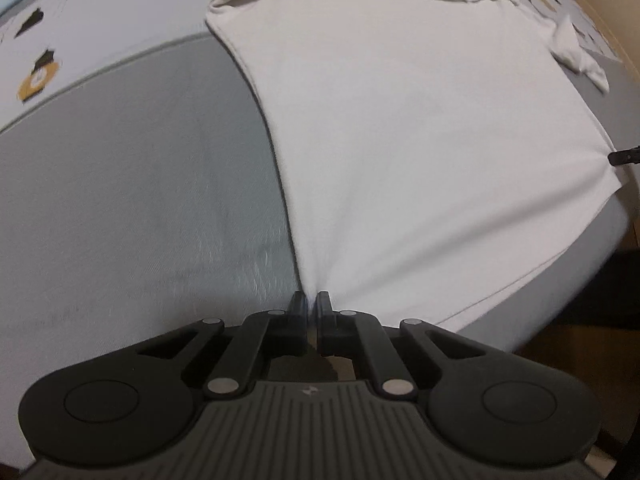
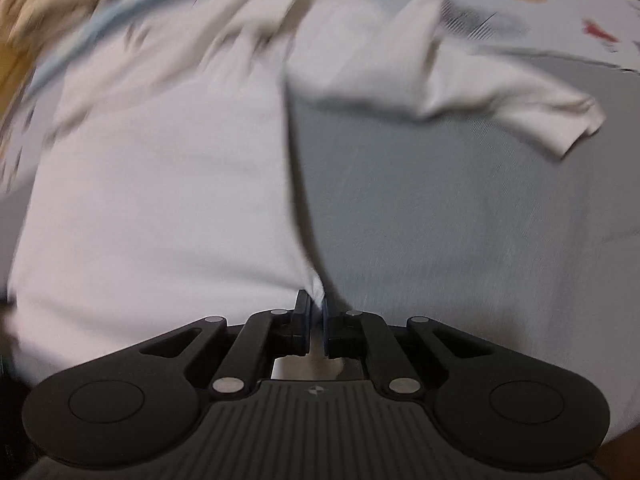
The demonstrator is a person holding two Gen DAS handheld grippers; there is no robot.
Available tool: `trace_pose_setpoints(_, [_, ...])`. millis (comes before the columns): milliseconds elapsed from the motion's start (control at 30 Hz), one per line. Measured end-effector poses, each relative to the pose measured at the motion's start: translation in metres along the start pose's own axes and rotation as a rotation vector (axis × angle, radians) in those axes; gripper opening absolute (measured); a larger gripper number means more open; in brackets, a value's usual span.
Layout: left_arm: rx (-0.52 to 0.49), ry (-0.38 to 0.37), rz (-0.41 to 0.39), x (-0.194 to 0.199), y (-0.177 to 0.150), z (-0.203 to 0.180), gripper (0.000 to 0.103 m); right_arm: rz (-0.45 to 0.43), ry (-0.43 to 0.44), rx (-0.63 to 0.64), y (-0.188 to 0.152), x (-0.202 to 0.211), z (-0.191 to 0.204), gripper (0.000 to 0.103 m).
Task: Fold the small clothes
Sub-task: 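Lift and shake the shirt with both tools, then lay it flat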
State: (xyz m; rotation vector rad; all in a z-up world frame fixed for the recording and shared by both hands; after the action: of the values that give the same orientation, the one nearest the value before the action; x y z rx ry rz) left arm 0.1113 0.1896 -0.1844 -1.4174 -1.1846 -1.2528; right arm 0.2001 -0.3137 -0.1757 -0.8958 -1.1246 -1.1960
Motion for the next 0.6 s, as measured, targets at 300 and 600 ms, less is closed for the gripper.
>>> trace_pose_setpoints(300, [-0.048, -0.009, 0.018, 0.004, -0.014, -0.006, 0.004, 0.122, -0.027, 0.140, -0.047, -0.008, 0.014, 0.004])
trace_pose_setpoints(600, [-0.095, -0.020, -0.029, 0.025, -0.004, -0.016, 0.007, 0.126, -0.082, 0.181, -0.041, -0.009, 0.025, 0.004])
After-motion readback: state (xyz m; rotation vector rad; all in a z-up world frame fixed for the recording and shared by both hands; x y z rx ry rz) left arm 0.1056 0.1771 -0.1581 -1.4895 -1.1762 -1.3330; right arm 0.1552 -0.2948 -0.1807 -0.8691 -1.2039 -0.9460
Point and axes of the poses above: each gripper's, at about its wrist camera, not at the fingertips, and x roughly against the way its jaws point, z to its left, y to its top, the point moved 6 cm from there along -x, roughly the way its jaws point, and after that the axes turned 13 degrees about z, right-handed, at the moved point
